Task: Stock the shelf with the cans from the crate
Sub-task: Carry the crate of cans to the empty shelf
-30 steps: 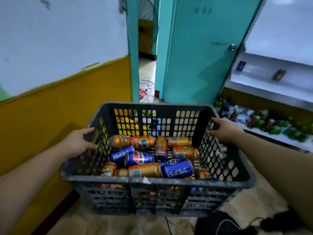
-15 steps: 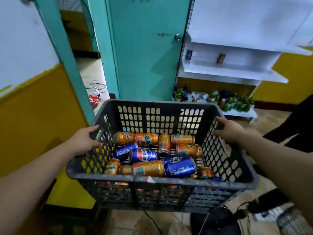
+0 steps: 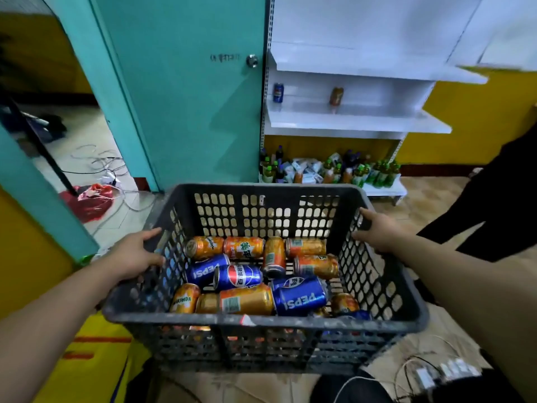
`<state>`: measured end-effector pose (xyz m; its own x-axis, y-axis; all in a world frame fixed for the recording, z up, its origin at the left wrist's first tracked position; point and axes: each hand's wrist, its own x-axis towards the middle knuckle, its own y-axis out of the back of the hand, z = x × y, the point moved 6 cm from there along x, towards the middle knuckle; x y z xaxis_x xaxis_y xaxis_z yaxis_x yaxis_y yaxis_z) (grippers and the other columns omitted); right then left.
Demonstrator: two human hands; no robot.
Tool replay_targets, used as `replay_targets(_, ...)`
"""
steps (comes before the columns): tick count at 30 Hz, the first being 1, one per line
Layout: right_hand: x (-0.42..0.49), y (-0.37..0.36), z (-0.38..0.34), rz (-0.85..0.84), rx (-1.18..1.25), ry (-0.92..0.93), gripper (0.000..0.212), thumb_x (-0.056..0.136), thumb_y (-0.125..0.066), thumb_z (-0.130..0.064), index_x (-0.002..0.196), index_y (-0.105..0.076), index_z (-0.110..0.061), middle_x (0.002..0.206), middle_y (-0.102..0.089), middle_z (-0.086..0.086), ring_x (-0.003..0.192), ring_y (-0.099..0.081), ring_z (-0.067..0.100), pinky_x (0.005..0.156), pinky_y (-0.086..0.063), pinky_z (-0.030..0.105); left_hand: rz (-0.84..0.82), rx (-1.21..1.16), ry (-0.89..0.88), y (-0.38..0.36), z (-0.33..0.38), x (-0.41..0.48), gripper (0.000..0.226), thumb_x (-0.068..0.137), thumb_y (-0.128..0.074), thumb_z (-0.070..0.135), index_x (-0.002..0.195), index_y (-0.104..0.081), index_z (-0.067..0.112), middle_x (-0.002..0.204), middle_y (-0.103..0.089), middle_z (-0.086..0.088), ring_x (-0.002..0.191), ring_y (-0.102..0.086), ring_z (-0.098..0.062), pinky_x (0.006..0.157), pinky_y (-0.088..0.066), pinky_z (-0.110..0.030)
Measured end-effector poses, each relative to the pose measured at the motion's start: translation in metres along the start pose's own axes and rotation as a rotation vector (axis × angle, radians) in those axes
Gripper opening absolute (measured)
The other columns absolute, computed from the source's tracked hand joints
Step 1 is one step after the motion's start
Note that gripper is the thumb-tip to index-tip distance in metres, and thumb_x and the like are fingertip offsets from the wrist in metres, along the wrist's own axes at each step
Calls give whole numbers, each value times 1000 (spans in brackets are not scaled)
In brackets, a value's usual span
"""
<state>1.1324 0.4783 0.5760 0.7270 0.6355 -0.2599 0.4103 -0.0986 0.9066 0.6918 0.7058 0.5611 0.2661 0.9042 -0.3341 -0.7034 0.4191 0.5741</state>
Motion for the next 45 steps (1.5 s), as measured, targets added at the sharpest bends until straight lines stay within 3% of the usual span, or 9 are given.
replay_targets(8,72,26,16,46,9,-99,76,88,-67,-37,151,-27,-30,136,-53,12,85,-58,18,66,-49,28,-90,40,-81,-35,74,100,76,76,-73,-3,142,-42,16,111,-59,-15,63,-57,-27,38,-42,-16)
replay_targets(13,111,41,27,71,-22,-197,75,89,-66,-38,152,-25,-26,141,-50,11,91,-57,21,69,-45,26,-179,-7,-129,-67,130,170,76,76,-74,-3,143,-40,11,118,-57,-15,72,-55,-12,45,-39,-2)
replay_targets(15,126,47,31,109,-19,-236,76,89,-66,-39,152,-26,-25,140,-51,11,105,-61,24,74,-46,27,-209,64,-178,-79,153,193,75,76,-73,-4,142,-40,10,116,-56,-12,59,-57,2,44,-41,-5)
replay_targets(19,143,54,51,181,56,-357,79,86,-69,-40,151,-26,-30,128,-59,13,98,-64,27,72,-53,30,-294,218,-291,-102,198,238,77,76,-74,-3,143,-40,13,114,-61,-20,69,-59,-24,58,-50,-31)
replay_targets(23,157,67,72,266,46,-451,76,87,-68,-40,150,-27,-31,128,-59,12,84,-61,22,66,-51,30,-328,280,-371,-132,246,269,75,76,-74,-2,142,-42,15,112,-62,-21,64,-56,-23,49,-48,-29)
replay_targets(29,196,91,113,281,82,-509,72,91,-65,-29,152,-26,-25,134,-54,15,102,-61,26,66,-42,27,-385,370,-415,-194,310,303,76,75,-76,2,142,-43,18,106,-59,-13,59,-55,-20,44,-49,-27)
replay_targets(35,248,117,161,285,74,-525,72,91,-65,-29,151,-26,-23,136,-53,15,111,-59,28,80,-48,32,-427,398,-396,-271,356,332,77,76,-74,0,142,-42,22,90,-63,-17,49,-56,-27,45,-50,-35)
replay_targets(40,280,132,195,299,67,-554,72,91,-65,-29,152,-26,-22,141,-49,15,117,-57,29,87,-48,33,-437,420,-407,-324,394,354,75,79,-71,-2,143,-41,21,87,-61,-16,37,-51,-20,33,-44,-28)
replay_targets(45,316,154,220,312,77,-615,72,92,-64,-30,152,-26,-24,138,-51,16,108,-61,28,79,-49,32,-484,447,-438,-368,444,386,76,78,-73,0,143,-40,23,90,-61,-16,44,-56,-24,43,-52,-36)
